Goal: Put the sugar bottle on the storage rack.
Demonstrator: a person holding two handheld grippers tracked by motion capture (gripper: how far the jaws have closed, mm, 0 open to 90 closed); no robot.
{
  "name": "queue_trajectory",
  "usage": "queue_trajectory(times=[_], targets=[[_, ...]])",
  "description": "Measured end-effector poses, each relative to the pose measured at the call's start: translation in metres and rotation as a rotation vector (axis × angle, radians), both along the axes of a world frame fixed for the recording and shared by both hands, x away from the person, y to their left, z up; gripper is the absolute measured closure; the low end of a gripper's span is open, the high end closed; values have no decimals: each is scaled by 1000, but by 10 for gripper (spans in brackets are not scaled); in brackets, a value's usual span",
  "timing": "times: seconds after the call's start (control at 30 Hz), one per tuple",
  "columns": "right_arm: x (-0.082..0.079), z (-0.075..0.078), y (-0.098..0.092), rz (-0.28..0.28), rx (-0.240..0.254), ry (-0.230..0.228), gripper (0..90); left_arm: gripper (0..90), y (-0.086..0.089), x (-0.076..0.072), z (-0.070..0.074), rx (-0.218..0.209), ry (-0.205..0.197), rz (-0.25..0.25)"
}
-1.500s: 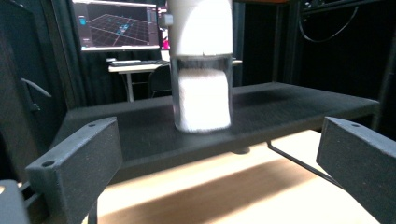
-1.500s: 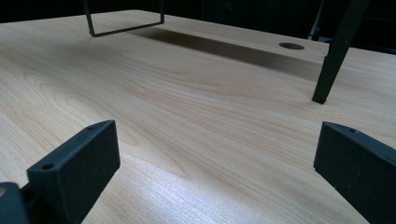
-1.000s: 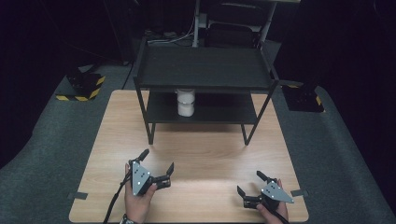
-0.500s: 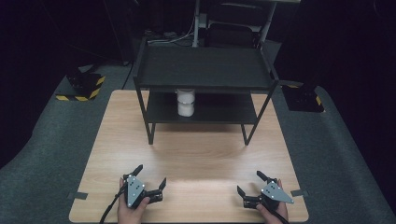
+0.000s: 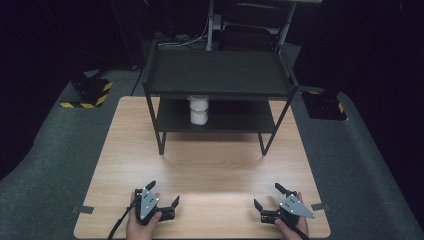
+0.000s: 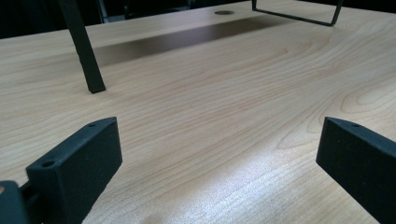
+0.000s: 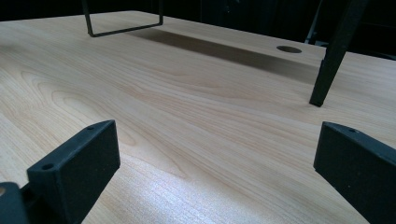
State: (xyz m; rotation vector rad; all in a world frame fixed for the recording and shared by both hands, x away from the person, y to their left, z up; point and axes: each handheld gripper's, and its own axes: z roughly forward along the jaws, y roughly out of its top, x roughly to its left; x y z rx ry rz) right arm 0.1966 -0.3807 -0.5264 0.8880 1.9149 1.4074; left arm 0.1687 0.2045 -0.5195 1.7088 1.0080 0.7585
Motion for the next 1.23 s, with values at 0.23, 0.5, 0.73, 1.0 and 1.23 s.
queue_trajectory(times=[0.23, 0.5, 0.73, 1.0, 1.23], targets=[[0, 1, 1, -2, -3, 2, 0, 5, 1, 6, 5, 13, 31, -28], [0, 0, 1, -5, -2, 1, 0, 5, 1, 6, 6, 14, 37, -27], [0, 1, 1, -8, -1, 5, 0, 5, -1, 6, 6, 18, 42, -18], [0, 0, 0, -20, 18, 10, 0, 5, -5, 8, 10, 45, 59, -10], [-1, -1, 1, -22, 11, 1, 0, 5, -6, 9, 11, 47, 65, -8]])
